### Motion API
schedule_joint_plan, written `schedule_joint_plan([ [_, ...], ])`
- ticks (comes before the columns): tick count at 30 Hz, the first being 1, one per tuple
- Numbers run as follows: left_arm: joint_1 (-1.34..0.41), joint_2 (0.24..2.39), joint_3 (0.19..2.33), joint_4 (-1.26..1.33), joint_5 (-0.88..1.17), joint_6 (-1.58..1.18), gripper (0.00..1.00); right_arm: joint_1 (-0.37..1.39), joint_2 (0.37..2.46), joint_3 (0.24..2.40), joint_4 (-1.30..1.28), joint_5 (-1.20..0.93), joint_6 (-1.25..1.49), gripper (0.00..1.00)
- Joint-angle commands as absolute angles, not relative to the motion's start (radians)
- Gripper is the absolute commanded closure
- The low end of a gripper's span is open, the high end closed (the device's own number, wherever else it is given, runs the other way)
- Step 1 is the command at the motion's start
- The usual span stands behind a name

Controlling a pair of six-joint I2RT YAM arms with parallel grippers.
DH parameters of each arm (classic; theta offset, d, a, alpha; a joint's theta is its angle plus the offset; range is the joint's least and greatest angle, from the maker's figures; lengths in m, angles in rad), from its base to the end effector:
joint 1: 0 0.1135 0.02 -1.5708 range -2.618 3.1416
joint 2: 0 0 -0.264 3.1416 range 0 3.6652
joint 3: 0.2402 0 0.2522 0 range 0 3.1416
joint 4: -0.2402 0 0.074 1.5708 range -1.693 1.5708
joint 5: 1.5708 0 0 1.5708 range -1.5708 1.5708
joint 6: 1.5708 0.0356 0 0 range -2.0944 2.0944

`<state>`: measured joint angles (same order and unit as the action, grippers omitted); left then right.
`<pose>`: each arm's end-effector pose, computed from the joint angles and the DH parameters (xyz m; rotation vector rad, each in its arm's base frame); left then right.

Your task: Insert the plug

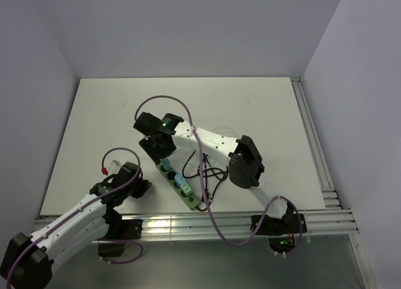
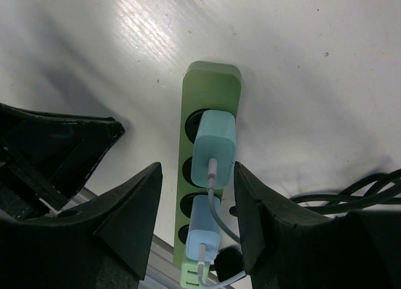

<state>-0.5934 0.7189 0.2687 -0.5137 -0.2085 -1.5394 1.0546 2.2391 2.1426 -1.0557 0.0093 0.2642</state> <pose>0.1119 -0.0666 0.1454 -1.2653 2.2849 -0.5836 0.2361 0.4153 0.2567 -1.0692 2.5703 0.3520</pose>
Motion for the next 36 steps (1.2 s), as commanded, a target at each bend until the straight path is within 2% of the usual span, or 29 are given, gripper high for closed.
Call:
schedule_joint_plan([
  [1,-0.587,0.707,0.307,-0.523,-0.225,-1.536,0.81,1.063,2.244,2.172,-1.075,0.060,0.276,0.43],
  [4,-0.584,0.683,0.305,-0.537,-0.233,-1.545,0.81,1.063,2.244,2.161,-1.078,0.089,0.285,0.44],
  [10,-0.583,0.661,0.288,-0.532,-0.229,-1.551,0.81,1.063,2.249,2.155,-1.088,0.078,0.290,0.54],
  [30,-0.581,0.670,0.275,-0.514,-0.209,-1.546,0.82,1.072,2.286,2.137,-1.081,0.061,0.276,0.54],
  [33,-0.581,0.673,0.275,-0.508,-0.209,-1.543,0.82,1.074,2.293,2.135,-1.085,0.069,0.276,0.58],
  [34,-0.581,0.678,0.276,-0.508,-0.207,-1.543,0.82,1.072,2.293,2.132,-1.081,0.077,0.276,0.63],
  [36,-0.581,0.683,0.276,-0.506,-0.206,-1.542,0.82,1.072,2.292,2.125,-1.077,0.080,0.276,0.64],
])
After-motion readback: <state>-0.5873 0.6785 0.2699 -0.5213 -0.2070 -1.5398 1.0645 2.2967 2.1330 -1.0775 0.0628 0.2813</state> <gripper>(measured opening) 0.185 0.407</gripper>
